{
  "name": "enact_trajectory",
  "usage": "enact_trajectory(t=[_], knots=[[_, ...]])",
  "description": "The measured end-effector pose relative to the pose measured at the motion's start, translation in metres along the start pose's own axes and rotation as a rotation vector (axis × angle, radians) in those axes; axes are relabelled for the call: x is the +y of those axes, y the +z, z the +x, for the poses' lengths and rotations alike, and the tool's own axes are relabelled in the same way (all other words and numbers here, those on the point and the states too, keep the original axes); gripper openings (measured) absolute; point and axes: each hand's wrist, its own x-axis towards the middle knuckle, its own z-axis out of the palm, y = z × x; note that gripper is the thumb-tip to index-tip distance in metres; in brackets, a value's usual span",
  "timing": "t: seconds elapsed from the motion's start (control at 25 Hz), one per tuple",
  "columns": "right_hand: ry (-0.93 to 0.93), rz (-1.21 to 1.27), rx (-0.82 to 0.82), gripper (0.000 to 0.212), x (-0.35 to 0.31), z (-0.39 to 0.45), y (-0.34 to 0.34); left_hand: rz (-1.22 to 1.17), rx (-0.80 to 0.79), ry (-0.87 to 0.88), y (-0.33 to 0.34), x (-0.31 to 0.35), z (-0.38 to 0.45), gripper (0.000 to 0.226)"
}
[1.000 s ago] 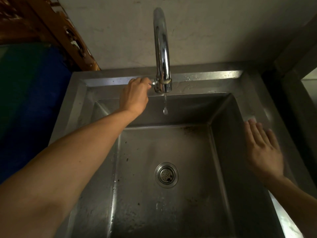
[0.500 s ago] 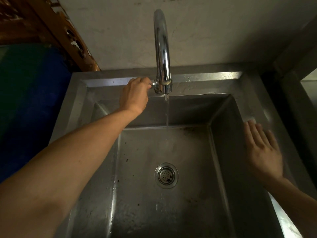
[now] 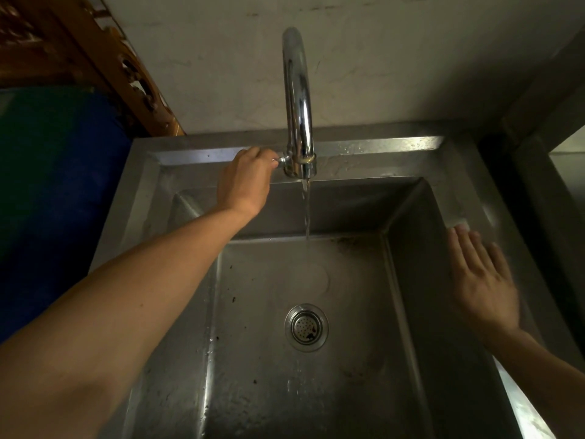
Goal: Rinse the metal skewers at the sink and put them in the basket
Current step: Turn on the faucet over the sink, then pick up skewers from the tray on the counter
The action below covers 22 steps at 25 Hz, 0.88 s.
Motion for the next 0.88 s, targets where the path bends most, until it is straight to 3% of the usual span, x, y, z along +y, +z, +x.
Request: enact_trajectory(t=[0.12, 0.32, 0.64, 0.88], knots=[[-0.003, 0.07, 0.033, 0.068, -0.005, -0.001, -0.007, 0.01, -0.018, -0.03, -0.006, 0.001, -0.008, 0.026], [-0.051, 0.187, 0.12, 0.068, -0.048, 0.008, -0.068, -0.006, 0.09, -0.021, -0.041, 0.006, -0.035, 0.039], [-0.066, 0.196, 0.392, 0.073, -0.107, 0.0, -0.221, 0.007, 0.168, 0.15, -0.179, 0.012, -0.05, 0.064], [-0.049, 0.157, 0.449, 0.082, -0.12, -0.026, -0.307, 0.121, 0.247, 0.2, -0.273, 0.031, -0.043, 0.083]])
